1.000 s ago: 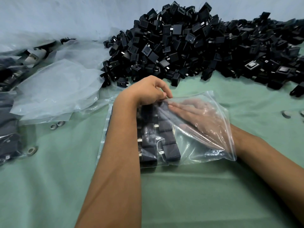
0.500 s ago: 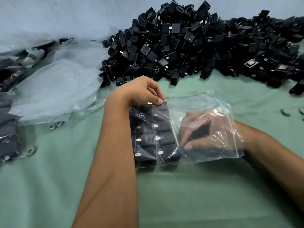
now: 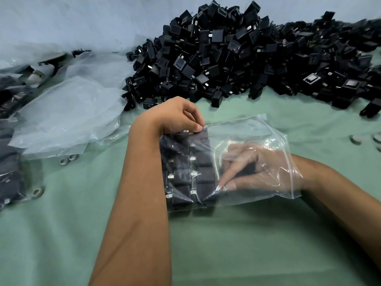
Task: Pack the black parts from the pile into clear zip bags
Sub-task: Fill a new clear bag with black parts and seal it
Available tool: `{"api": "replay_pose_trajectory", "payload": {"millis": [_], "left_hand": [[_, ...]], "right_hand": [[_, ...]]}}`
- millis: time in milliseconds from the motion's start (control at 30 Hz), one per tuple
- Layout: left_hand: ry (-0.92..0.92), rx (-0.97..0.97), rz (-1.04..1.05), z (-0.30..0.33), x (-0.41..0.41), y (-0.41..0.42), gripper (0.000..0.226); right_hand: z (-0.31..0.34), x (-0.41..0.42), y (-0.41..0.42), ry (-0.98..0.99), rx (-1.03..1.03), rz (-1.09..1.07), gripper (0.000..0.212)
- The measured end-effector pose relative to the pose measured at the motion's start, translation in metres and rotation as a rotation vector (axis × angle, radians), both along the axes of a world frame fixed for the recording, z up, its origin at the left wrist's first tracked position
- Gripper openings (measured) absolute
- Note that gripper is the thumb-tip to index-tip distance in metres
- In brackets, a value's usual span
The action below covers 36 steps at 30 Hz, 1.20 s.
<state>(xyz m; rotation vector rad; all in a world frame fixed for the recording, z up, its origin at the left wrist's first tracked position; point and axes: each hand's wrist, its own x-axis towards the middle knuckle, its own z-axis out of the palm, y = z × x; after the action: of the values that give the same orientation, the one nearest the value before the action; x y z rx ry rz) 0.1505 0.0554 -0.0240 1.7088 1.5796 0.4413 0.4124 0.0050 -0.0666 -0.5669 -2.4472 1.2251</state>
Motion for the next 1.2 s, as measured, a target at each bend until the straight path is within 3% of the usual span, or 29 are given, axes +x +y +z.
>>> {"api": "replay_pose_trajectory", "payload": {"millis": [133, 300, 433, 767, 867, 933, 1033, 1100, 1200], "left_hand": [[-0.002, 0.005, -0.001, -0.001, -0.001, 0.001, 0.01], [-0.003, 0.002, 0.0, -0.002, -0.001, 0.001, 0.01], [0.008, 0.013, -0.01, -0.002, -0.001, 0.001, 0.008], [0.001, 0.02, -0.004, -0.001, -0.001, 0.0, 0.01], [0.003, 0.018, 0.009, -0.002, -0.003, 0.002, 0.018], [-0.012, 0.016, 0.017, -0.003, -0.003, 0.002, 0.022], [-0.059, 0.009, 0.016, -0.003, -0.001, 0.001, 0.026], [-0.067, 0.007, 0.009, -0.003, 0.001, 0.0, 0.026], [-0.059, 0.009, 0.001, -0.003, 0.002, 0.001, 0.023]], "right_hand": [[0.0, 0.003, 0.0, 0.05, -0.072, -0.094, 0.024], [-0.004, -0.003, 0.001, 0.005, 0.081, -0.106, 0.014], [-0.007, 0.002, 0.0, 0.016, -0.066, -0.26, 0.014], [-0.009, -0.01, 0.001, 0.028, 0.208, -0.407, 0.025], [-0.011, -0.011, 0.006, -0.011, 0.34, -0.369, 0.023], [-0.015, -0.009, 0.008, -0.014, 0.389, -0.33, 0.041], [-0.013, -0.011, 0.006, -0.01, 0.4, -0.366, 0.03], [-0.009, -0.013, 0.005, -0.023, 0.405, -0.394, 0.044], [-0.005, -0.016, 0.001, -0.018, 0.355, -0.307, 0.036]]}}
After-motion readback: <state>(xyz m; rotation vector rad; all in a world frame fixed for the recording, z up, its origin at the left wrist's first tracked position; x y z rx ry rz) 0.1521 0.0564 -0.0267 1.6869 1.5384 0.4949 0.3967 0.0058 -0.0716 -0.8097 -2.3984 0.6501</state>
